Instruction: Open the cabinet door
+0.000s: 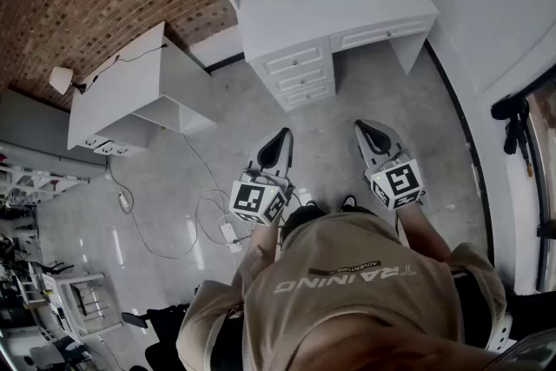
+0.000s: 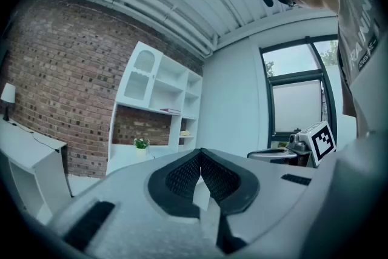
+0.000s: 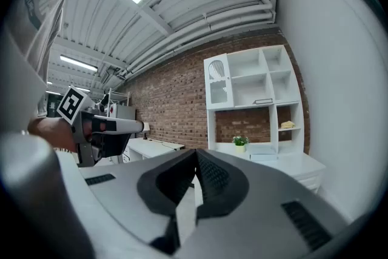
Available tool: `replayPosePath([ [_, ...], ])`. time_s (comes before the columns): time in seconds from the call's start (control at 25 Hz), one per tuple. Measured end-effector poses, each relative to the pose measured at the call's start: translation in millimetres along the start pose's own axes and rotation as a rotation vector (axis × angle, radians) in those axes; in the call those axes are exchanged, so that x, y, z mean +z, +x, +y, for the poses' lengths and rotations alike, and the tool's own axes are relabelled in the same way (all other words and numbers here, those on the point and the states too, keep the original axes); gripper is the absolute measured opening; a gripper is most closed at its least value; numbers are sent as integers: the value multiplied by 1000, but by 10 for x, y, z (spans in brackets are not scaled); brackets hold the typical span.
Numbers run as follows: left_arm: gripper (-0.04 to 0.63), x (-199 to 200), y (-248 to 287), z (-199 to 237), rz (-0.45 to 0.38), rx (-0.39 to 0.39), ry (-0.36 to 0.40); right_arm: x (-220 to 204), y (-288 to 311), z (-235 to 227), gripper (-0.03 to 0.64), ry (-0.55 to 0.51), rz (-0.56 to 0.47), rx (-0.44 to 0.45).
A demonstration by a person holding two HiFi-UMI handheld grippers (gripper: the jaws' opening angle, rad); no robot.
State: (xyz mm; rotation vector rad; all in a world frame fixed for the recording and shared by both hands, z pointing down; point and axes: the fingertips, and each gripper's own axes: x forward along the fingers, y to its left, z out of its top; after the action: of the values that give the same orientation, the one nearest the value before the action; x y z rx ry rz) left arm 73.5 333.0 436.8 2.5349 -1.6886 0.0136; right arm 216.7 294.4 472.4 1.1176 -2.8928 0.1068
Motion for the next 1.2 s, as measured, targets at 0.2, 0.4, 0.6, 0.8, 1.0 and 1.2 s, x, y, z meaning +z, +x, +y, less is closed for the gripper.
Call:
replayPosePath([
  [0.2,8,86,105,-97,-22,13,14,27,-30,-188,14,-4,-8,17],
  [0.4,8,38,129,-78,-19,35,10,8,68,-250,14,-10,-22,34],
  [0.6,8,-17,162,135,-11,55,-22,-35,248,-205,15,-33,15,57],
  [0.8,8,11,409,375,-27,31,-32,-36,549,-240,15,-69,59,90],
  [1.0,8,147,783,628,-61,-34,-17,23,891,-423,15,-55,67,41],
  [1.2,8,275,1115,1054,-71,-95,-19,245,1317,-532,15,-95,59,-20],
])
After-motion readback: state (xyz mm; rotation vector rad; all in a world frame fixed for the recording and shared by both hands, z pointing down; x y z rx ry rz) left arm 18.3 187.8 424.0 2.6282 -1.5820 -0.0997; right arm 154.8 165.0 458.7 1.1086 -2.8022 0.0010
